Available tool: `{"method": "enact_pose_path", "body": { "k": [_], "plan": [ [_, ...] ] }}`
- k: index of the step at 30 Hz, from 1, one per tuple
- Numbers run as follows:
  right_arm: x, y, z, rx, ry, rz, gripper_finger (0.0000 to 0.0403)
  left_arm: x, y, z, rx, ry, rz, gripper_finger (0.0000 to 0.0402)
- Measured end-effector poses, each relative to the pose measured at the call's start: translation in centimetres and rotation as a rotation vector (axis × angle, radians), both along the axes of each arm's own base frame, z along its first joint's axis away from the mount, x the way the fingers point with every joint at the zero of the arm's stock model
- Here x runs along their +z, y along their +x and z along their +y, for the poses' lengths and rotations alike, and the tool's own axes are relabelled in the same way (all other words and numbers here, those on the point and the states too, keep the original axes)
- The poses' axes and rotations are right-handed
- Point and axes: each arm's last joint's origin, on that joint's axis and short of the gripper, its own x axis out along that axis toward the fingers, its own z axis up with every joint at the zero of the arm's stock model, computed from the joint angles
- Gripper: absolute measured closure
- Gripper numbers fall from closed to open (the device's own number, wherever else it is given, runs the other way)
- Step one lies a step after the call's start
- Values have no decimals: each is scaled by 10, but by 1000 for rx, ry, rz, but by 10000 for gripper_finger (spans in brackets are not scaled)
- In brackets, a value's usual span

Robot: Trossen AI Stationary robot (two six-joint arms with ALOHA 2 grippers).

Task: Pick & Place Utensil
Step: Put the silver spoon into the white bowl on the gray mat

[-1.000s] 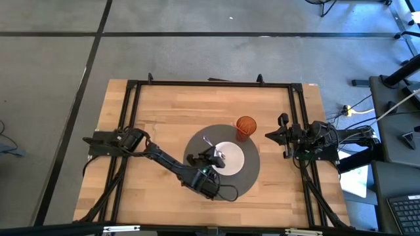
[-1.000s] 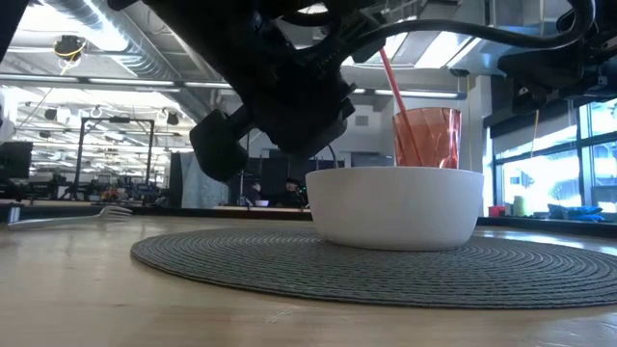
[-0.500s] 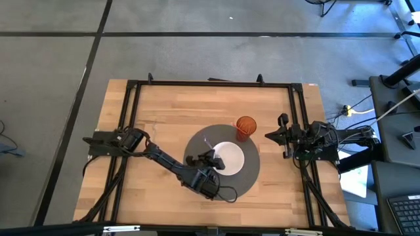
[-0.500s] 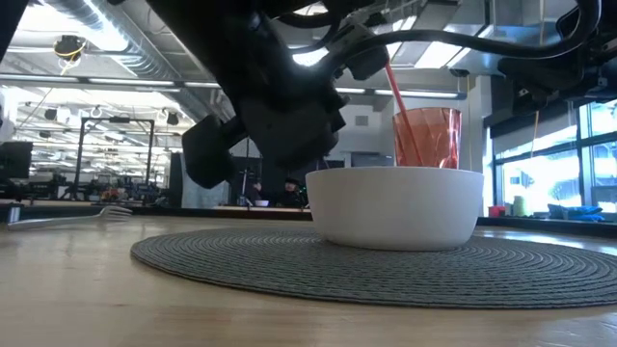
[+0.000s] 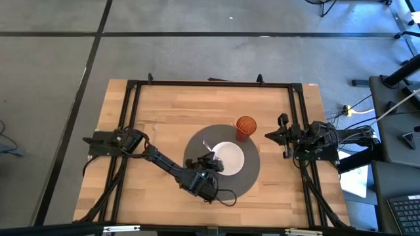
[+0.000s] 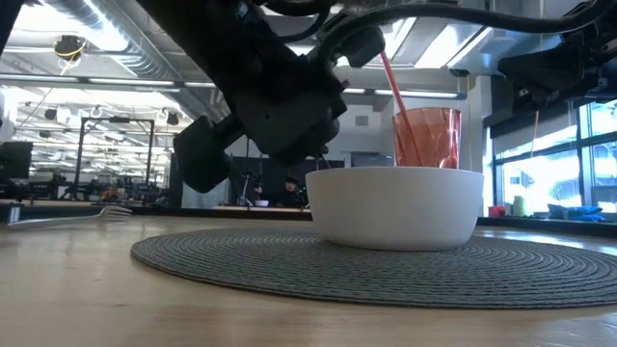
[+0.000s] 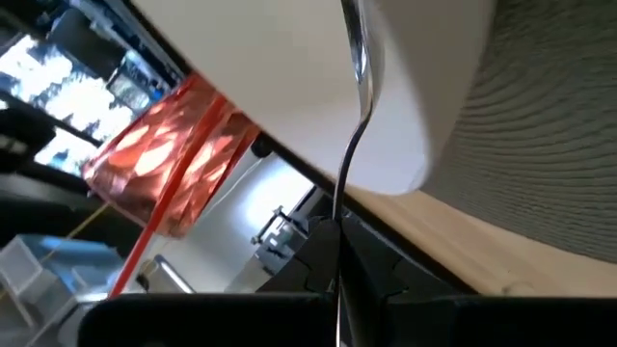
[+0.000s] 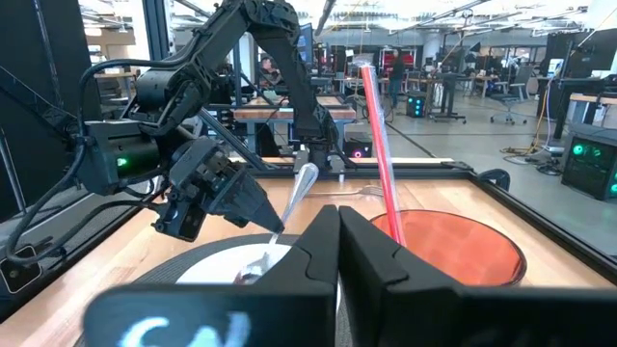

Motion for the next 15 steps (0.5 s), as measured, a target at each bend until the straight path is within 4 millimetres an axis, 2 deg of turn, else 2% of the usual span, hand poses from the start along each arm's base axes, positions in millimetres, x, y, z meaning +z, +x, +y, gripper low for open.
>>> {"method": "enact_pose_path", "body": {
  "k": [8,15],
  "plan": [
    [0,0,0,1,0,0,397,1,4,10,41,30,-48,400],
    [0,0,0,0,1,0,397,-5,12,29,104,68,-78,400]
  ]
}}
